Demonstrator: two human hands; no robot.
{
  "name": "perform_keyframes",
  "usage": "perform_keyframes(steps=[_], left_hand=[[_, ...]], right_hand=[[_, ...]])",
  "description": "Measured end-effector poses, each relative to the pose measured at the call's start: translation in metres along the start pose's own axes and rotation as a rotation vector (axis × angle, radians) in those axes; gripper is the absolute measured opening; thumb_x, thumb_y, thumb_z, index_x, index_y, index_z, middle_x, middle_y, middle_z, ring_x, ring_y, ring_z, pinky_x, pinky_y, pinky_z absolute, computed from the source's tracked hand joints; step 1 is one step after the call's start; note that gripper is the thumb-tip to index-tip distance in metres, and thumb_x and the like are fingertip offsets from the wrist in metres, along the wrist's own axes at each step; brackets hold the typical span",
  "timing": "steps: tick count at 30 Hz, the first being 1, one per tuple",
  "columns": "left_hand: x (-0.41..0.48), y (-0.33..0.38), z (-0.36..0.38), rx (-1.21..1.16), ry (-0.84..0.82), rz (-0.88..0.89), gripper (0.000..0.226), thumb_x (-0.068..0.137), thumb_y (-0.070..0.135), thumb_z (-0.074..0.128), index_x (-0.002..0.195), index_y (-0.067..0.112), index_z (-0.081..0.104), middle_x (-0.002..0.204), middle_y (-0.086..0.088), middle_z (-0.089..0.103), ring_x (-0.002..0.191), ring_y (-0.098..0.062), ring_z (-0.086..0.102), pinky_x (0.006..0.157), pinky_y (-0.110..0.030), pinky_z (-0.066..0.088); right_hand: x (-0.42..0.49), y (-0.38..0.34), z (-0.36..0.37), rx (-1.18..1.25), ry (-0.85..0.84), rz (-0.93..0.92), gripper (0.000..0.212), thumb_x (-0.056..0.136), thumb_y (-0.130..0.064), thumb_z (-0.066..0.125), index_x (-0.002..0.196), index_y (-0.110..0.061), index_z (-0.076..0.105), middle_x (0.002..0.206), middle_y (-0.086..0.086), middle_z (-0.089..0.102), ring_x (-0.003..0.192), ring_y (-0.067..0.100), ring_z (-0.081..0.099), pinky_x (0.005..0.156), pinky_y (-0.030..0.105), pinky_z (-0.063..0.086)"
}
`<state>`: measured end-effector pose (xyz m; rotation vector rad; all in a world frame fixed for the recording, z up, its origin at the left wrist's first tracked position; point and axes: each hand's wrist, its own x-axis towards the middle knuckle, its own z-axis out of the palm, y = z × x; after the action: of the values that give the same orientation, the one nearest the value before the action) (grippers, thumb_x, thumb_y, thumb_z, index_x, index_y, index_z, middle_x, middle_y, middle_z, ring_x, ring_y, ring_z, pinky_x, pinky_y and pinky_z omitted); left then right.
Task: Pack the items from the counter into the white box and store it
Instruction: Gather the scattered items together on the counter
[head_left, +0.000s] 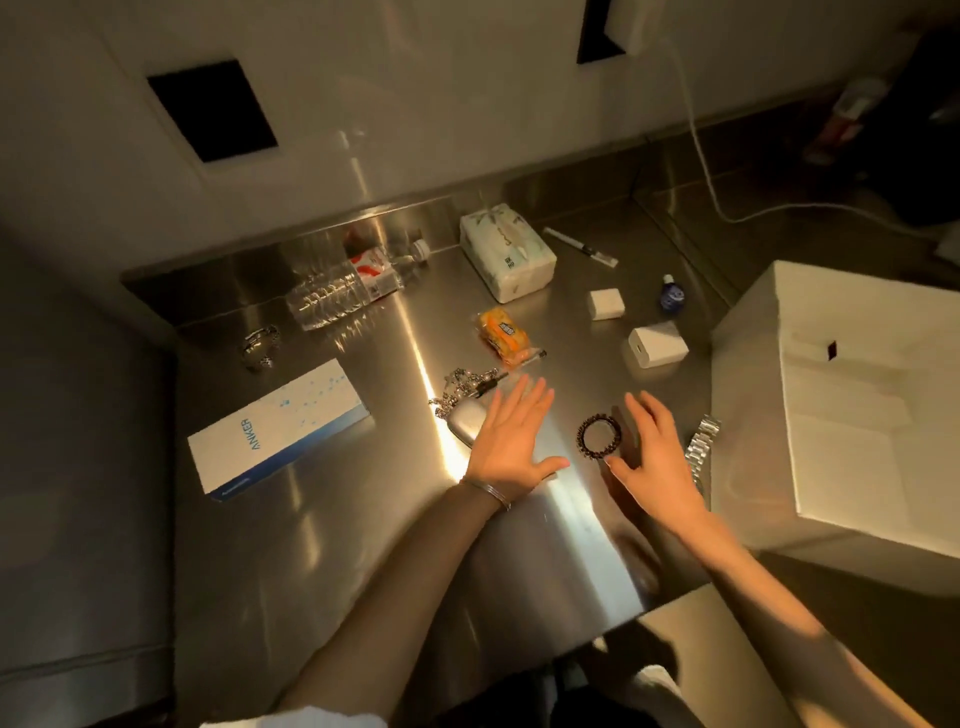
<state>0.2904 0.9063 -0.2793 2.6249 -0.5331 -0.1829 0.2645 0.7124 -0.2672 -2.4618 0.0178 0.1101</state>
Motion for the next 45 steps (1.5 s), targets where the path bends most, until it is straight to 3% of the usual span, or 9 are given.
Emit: perform_keyframes(steps=[3,6,11,24,31,38,42,45], left_hand=[[0.005,0.015,0.012,0.025,-0.071,0.082,0.084,0.081,0.047,0.058,0.145,0.015,0.014,0.156,-0.002,0.008,0.144,-0.019,-0.005,0.117,-0.043,-0.008],[0.008,0.026,0.019,0.056,-0.107,0.120,0.083,0.082,0.047,0.057,0.145,0.014,0.014,0.156,-0.003,0.010,0.144,-0.019,-0.005,0.115,-0.042,-0.009],[0.004,0.019,0.019,0.110,-0.084,0.096,0.082,0.083,0.047,0.056,0.145,0.014,0.013,0.156,-0.004,0.009,0.144,-0.020,-0.004,0.114,-0.037,-0.012],[-0.043,-0.066,-0.033,0.064,0.110,-0.249,0.080,0.082,0.049,0.055,0.145,0.021,0.014,0.156,-0.001,0.013,0.144,-0.018,0.001,0.116,-0.039,-0.004],[-0.070,-0.106,-0.046,0.073,0.152,-0.400,0.082,0.082,0.049,0.056,0.145,0.017,0.014,0.156,-0.001,0.010,0.144,-0.018,0.000,0.116,-0.036,-0.005],[-0.093,-0.149,-0.086,0.116,0.273,-0.584,0.080,0.082,0.050,0.055,0.145,0.022,0.014,0.156,-0.002,0.010,0.144,-0.021,0.001,0.117,-0.042,-0.002],[-0.105,-0.186,-0.105,0.172,0.214,-0.710,0.078,0.081,0.056,0.053,0.144,0.029,0.016,0.156,-0.004,0.011,0.143,-0.027,0.003,0.115,-0.049,0.000],[-0.099,-0.195,-0.103,0.161,0.163,-0.689,0.068,0.083,0.058,0.048,0.141,0.034,0.024,0.155,-0.001,0.015,0.143,-0.026,0.007,0.115,-0.050,0.000]], right_hand=[[-0.021,0.018,-0.002,-0.046,0.047,0.130,0.084,0.075,-0.016,0.074,0.144,-0.008,0.026,0.152,0.018,0.017,0.142,0.033,0.017,0.115,0.040,0.017],[-0.031,0.028,0.001,-0.034,0.094,0.246,0.087,0.074,-0.021,0.075,0.145,-0.009,0.025,0.155,0.021,0.005,0.143,0.036,0.007,0.116,0.045,0.013],[-0.026,0.024,0.011,-0.083,0.084,0.208,0.087,0.075,-0.022,0.074,0.145,-0.010,0.025,0.155,0.020,0.000,0.144,0.034,0.001,0.116,0.038,0.009],[0.053,-0.056,0.056,-0.055,-0.182,-0.173,0.081,0.080,-0.018,0.067,0.146,-0.011,0.020,0.155,0.018,0.009,0.143,0.034,0.008,0.116,0.038,0.013],[0.074,-0.095,0.078,-0.029,-0.297,-0.283,0.086,0.075,-0.009,0.067,0.146,-0.011,0.020,0.154,0.019,0.008,0.142,0.035,0.008,0.115,0.037,0.012],[0.095,-0.147,0.092,-0.076,-0.348,-0.493,0.074,0.073,-0.007,0.066,0.140,-0.010,0.035,0.154,0.018,0.006,0.143,0.034,0.010,0.116,0.040,0.015],[0.110,-0.177,0.103,-0.146,-0.361,-0.611,0.072,0.075,-0.008,0.066,0.140,-0.013,0.035,0.154,0.017,0.007,0.142,0.034,0.011,0.113,0.040,0.020],[0.121,-0.181,0.105,-0.270,-0.354,-0.668,0.072,0.075,-0.012,0.065,0.140,-0.016,0.033,0.155,0.015,0.007,0.141,0.036,0.014,0.112,0.046,0.028]])
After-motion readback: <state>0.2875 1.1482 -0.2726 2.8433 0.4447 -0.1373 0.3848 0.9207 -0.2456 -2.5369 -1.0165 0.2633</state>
